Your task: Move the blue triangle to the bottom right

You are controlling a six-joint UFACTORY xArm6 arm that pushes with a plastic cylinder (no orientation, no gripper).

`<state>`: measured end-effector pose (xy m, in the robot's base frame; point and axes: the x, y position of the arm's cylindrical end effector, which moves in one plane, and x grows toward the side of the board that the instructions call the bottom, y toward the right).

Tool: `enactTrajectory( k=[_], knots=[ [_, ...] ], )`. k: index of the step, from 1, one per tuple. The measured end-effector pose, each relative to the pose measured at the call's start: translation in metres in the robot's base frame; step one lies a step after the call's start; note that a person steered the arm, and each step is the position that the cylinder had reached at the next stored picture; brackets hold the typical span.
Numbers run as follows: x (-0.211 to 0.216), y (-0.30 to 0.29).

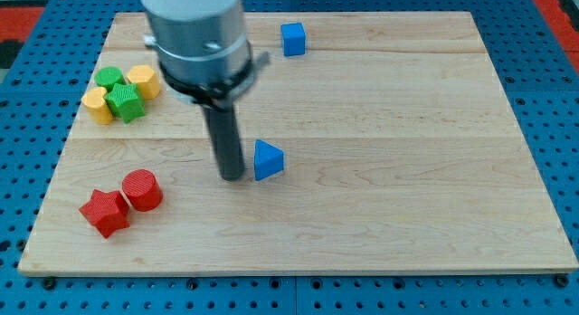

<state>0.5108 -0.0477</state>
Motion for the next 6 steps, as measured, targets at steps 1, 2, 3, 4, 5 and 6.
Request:
enactTrajectory(
  k=[1,2,3,4,5,6],
  knots=[
    [0.001,0.085],
    [0.002,-0.013],
    [-0.014,-0.037],
    [-0.038,0.018],
    [-0.033,0.071],
    [-0.033,0.111]
  ],
)
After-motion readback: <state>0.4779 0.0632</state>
